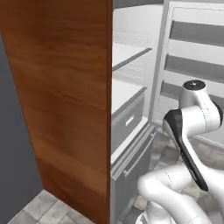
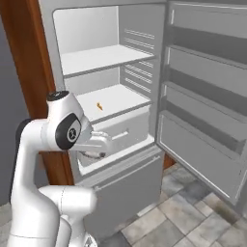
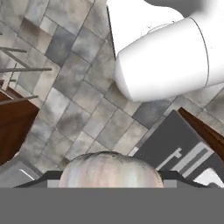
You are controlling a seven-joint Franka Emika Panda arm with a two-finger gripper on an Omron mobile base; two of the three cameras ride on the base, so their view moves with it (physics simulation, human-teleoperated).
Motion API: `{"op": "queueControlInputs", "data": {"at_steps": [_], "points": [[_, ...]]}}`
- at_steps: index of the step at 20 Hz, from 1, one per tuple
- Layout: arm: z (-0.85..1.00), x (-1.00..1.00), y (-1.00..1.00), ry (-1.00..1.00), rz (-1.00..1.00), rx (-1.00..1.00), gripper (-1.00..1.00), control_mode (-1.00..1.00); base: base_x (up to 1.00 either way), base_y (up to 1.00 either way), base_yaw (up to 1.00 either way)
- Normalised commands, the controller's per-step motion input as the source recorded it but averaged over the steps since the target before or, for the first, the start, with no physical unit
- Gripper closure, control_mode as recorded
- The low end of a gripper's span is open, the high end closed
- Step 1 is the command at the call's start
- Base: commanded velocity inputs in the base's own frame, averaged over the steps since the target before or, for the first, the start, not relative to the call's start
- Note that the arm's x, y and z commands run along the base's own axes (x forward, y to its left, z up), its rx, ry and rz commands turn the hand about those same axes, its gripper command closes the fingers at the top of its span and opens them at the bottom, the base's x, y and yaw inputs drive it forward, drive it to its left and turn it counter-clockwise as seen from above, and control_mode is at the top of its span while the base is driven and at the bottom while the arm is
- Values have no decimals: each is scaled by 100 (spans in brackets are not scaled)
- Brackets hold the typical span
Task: Retrieve the bottle and the shaker from the cabinet and place them next to the mixing bowl on the counter. Then add garlic from the fridge to the mixing bowl.
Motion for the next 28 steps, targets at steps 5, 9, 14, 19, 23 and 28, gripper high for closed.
{"op": "queueControlInputs", "data": {"at_steps": [5, 9, 14, 19, 23, 28], "points": [[0, 0, 0, 0, 0, 0, 100, 100, -24, -1, -88], [0, 0, 0, 0, 0, 0, 100, 100, -12, 0, -89], [0, 0, 0, 0, 0, 0, 100, 100, -33, -2, -85], [0, 0, 0, 0, 0, 0, 100, 100, 0, -41, -86], [0, 0, 0, 0, 0, 0, 100, 100, 0, -66, -82], [0, 0, 0, 0, 0, 0, 100, 100, 0, -70, -76]]}}
